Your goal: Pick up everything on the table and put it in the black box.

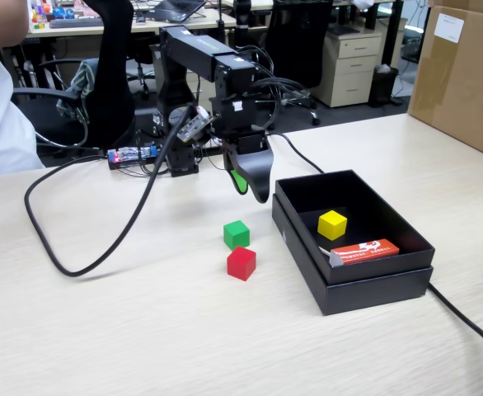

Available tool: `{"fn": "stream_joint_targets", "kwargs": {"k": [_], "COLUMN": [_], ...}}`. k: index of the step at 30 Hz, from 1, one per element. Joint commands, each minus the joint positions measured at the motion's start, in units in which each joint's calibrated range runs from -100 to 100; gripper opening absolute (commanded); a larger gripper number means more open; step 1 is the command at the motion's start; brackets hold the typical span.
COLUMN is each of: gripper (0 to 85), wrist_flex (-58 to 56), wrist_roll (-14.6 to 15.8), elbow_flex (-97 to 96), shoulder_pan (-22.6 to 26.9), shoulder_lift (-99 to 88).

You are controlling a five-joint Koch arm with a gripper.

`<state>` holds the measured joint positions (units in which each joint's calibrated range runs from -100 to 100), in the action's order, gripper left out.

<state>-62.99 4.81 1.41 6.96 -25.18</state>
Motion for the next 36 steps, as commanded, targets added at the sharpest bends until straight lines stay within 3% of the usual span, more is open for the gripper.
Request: {"fn": "stream_joint_targets", "kwargs": {"k": [1,27,33,36], "gripper": [46.8,47.1,40.3,23.8], "wrist_flex": [-0.2,0.3,0.3,0.3], "wrist_roll": [-0.4,-1.1,-0.5,0.4], "elbow_flex": [1.9,1.8,2.0,2.5], "shoulder_pan": [-0.7,-3.3,-3.4,-3.5], "shoulder_lift": [1.6,22.9,25.8,25.6]}}
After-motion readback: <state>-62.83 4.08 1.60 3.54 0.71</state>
